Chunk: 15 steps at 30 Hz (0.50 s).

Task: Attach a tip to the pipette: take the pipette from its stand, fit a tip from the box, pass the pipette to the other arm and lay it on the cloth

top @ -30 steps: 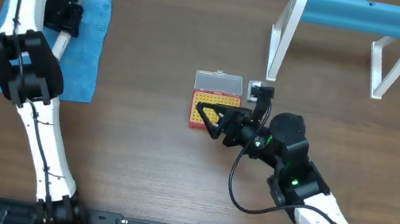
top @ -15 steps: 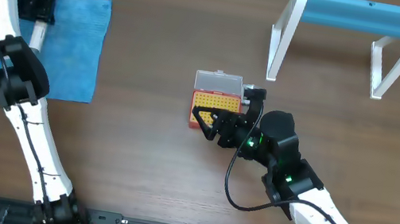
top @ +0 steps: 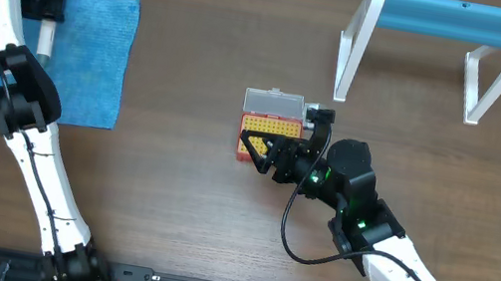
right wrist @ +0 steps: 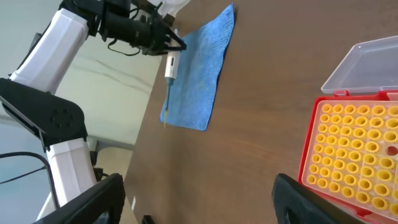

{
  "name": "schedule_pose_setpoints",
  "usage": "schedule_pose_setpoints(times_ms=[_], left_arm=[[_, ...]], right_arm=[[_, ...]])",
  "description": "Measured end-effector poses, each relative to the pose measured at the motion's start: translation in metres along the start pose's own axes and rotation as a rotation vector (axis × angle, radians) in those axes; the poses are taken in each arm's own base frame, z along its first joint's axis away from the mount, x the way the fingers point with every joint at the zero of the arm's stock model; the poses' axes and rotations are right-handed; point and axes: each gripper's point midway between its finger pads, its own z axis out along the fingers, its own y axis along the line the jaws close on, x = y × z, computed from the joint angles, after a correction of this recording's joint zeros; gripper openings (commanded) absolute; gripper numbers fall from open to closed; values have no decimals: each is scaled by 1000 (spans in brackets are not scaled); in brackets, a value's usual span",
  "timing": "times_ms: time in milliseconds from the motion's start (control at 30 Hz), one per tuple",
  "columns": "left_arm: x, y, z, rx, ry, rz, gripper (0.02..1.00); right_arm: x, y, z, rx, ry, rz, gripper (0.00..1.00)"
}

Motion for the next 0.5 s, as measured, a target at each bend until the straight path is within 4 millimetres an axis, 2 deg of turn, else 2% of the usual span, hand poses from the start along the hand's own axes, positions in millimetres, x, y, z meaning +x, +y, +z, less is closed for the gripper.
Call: schedule_pose_setpoints(times_ms=[267,300,333,367,500], left_arm=[[11,7,15,-37,58,-5,29],[11,7,15,-37,59,-5,86],[11,7,15,-38,59,-5,421],[11,7,15,-38,59,-5,906],[12,8,15,-43,62,-19,915]], right_arm=[[0,0,0,-1,-1,-1,766],[0,0,0,-1,-1,-1,768],[0,0,0,-1,0,0,768],[0,0,0,-1,-1,-1,766],[0,0,0,-1,-1,-1,766]])
